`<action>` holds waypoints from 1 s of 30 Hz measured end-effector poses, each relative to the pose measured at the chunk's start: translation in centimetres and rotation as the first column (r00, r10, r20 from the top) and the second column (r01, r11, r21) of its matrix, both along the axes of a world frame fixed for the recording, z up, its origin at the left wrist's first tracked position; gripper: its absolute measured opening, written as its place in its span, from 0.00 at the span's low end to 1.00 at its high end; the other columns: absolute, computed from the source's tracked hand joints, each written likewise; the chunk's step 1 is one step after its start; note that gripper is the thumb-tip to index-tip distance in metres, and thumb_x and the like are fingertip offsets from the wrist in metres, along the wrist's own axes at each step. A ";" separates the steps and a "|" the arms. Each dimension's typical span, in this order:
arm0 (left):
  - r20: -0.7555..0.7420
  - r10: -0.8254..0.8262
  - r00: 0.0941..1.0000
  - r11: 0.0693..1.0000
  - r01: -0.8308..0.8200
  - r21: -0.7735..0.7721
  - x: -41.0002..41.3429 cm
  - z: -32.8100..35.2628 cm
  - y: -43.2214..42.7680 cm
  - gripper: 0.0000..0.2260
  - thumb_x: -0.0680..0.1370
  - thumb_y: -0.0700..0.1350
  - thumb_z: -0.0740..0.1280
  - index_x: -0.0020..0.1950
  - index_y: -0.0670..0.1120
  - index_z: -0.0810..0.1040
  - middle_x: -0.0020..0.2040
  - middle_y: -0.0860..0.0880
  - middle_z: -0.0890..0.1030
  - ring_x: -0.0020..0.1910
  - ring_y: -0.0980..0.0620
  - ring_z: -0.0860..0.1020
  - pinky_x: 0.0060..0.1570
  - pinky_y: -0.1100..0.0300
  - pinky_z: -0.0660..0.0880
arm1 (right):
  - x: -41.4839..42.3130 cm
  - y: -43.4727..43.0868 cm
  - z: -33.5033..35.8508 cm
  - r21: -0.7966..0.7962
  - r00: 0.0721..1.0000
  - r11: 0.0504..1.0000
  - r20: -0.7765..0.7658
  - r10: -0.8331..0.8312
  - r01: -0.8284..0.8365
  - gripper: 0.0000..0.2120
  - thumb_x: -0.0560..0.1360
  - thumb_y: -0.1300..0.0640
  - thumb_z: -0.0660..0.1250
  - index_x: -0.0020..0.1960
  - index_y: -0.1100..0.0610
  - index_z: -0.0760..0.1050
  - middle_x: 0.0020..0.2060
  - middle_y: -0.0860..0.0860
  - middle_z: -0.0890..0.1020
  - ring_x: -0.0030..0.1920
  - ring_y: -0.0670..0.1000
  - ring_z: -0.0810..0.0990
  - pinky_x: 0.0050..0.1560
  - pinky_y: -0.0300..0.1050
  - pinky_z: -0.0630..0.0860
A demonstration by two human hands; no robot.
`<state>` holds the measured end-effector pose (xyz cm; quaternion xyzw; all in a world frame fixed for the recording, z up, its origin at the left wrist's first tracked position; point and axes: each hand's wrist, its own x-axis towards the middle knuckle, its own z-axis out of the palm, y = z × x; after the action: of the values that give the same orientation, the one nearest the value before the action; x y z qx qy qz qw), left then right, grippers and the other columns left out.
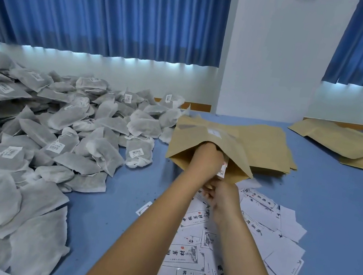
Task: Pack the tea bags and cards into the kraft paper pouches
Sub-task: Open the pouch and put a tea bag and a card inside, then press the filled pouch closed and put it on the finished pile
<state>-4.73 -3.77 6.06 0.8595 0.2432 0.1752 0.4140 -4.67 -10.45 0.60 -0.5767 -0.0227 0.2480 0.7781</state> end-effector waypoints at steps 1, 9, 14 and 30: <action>-0.090 0.001 0.996 0.993 0.010 0.116 0.9 -0.3 0.3 0.13 0.81 0.41 0.57 0.61 0.37 0.74 0.58 0.39 0.77 0.57 0.42 0.74 0.55 0.55 0.69 | -0.1 0.0 -0.1 -0.010 1.000 1.000 0.004 0.007 -0.007 0.14 0.77 0.72 0.54 0.37 0.59 0.71 0.22 0.49 0.78 0.23 0.46 0.77 0.31 0.38 0.67; -0.110 0.286 0.952 0.782 -0.166 0.601 0.7 -1.0 -0.1 0.13 0.79 0.42 0.60 0.63 0.45 0.73 0.61 0.44 0.75 0.60 0.44 0.73 0.57 0.56 0.68 | 0.2 -0.2 0.0 -0.020 1.000 1.000 0.009 0.022 -0.021 0.16 0.77 0.72 0.55 0.35 0.57 0.68 0.23 0.48 0.74 0.23 0.44 0.71 0.25 0.36 0.69; 0.305 0.104 0.947 0.571 -0.308 0.761 -4.5 -0.5 -3.6 0.06 0.68 0.41 0.70 0.32 0.46 0.78 0.31 0.49 0.78 0.34 0.48 0.76 0.33 0.60 0.66 | 0.2 -0.3 0.0 -0.092 0.995 0.996 0.099 0.020 -0.011 0.14 0.81 0.65 0.55 0.38 0.55 0.68 0.33 0.51 0.74 0.32 0.48 0.72 0.32 0.42 0.71; 0.065 0.025 0.998 0.827 -0.057 0.560 -5.3 -6.0 -4.1 0.08 0.75 0.39 0.59 0.45 0.45 0.78 0.47 0.47 0.79 0.51 0.46 0.76 0.46 0.53 0.71 | 2.1 -1.0 0.1 0.139 0.994 0.990 -0.107 0.018 -0.003 0.14 0.81 0.49 0.59 0.49 0.59 0.77 0.33 0.51 0.82 0.31 0.49 0.82 0.33 0.38 0.76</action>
<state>-9.99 -7.85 0.05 0.9326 0.1880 0.2710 0.1461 -2.58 -11.49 0.75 -0.5069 -0.0011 0.2809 0.8150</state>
